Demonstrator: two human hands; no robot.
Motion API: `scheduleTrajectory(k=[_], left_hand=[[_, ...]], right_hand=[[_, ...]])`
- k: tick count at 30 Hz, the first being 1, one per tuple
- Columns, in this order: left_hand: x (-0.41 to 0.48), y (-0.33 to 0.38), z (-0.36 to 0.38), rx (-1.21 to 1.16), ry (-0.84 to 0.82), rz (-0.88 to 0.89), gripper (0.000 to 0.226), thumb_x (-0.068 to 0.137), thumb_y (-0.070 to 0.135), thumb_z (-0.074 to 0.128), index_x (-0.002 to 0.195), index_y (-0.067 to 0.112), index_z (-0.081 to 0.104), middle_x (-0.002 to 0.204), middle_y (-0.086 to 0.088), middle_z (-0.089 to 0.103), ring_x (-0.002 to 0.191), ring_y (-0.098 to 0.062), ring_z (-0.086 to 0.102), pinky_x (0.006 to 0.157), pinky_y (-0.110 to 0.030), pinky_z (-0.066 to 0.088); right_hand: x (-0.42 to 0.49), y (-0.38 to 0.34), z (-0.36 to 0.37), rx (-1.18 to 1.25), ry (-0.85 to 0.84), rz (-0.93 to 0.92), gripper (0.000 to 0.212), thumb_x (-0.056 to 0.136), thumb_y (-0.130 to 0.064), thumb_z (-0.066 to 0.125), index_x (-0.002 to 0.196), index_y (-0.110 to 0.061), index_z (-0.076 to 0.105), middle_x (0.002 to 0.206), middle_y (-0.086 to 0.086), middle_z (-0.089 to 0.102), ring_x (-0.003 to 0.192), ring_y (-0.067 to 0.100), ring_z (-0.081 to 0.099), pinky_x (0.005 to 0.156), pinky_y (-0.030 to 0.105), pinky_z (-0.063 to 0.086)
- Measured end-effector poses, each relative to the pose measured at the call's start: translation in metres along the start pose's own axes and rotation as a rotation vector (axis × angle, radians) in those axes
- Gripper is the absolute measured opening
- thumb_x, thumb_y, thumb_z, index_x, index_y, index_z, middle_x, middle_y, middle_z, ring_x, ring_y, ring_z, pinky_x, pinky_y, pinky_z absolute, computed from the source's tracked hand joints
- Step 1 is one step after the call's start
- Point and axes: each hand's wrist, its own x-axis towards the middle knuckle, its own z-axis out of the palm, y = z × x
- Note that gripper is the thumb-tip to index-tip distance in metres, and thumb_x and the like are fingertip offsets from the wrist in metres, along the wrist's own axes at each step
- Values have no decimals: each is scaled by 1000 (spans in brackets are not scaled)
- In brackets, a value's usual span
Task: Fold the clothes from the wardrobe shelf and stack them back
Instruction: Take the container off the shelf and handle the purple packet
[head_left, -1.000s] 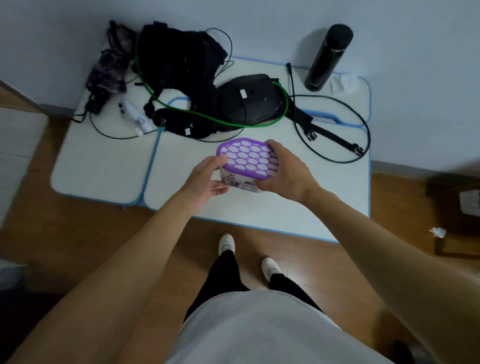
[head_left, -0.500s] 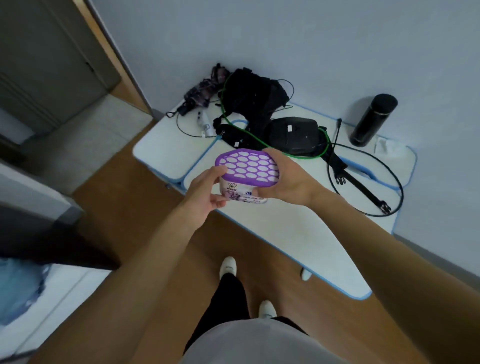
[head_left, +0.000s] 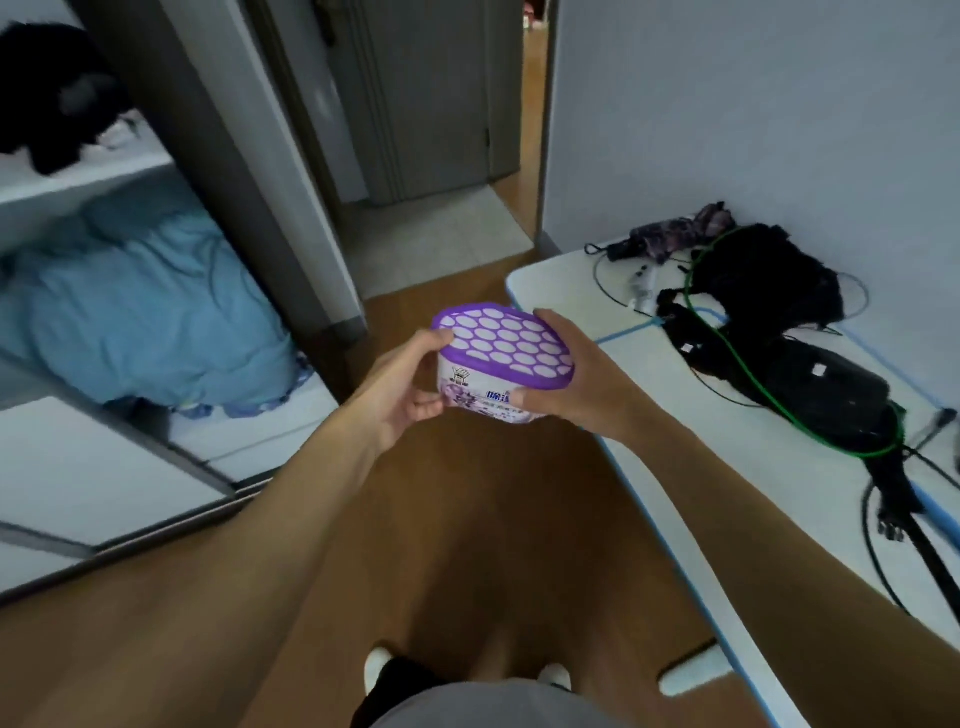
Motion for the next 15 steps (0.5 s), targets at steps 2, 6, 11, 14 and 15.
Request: scheduleTrajectory(k=[2,6,11,14,15], left_hand=[[-14,3,-39,-39,58,-8,42,78,47,72,109,21,65,100,0,75,72,-19,68,61,-24,49],[-40,8,-118,-133,162,15,62,53,53,77,105,22,67,95,3,76,67,-17,69,53,-22,49],[-64,19,-222,-158,285,84,46,69,49,74,104,20,69,95,2,78,74,-16,73,50,-21,51],[-74,25,-280,-192,339,99,34,84,42,70,106,17,70,98,-1,77,75,-19,72,48,-19,49],[-76,27,-298,-206,349,106,34,85,42,69,108,16,69,97,0,77,75,-19,72,46,-18,48]], right_hand=[[18,-22,25,54,-151,-30,89,76,-32,85,147,-28,32,136,-10,53,122,8,58,86,25,59],[53,-70,90,112,-300,-76,85,78,-23,85,146,-26,34,132,-10,57,119,5,60,84,25,59],[93,-124,173,198,-494,-74,79,77,-21,85,135,-45,38,124,-17,62,114,-1,61,76,22,58],[111,-156,219,252,-568,14,63,73,-44,82,116,-66,41,116,-30,64,109,-5,63,73,25,60],[118,-164,235,281,-569,42,60,73,-52,80,119,-64,43,118,-27,65,110,-1,65,79,30,60]])
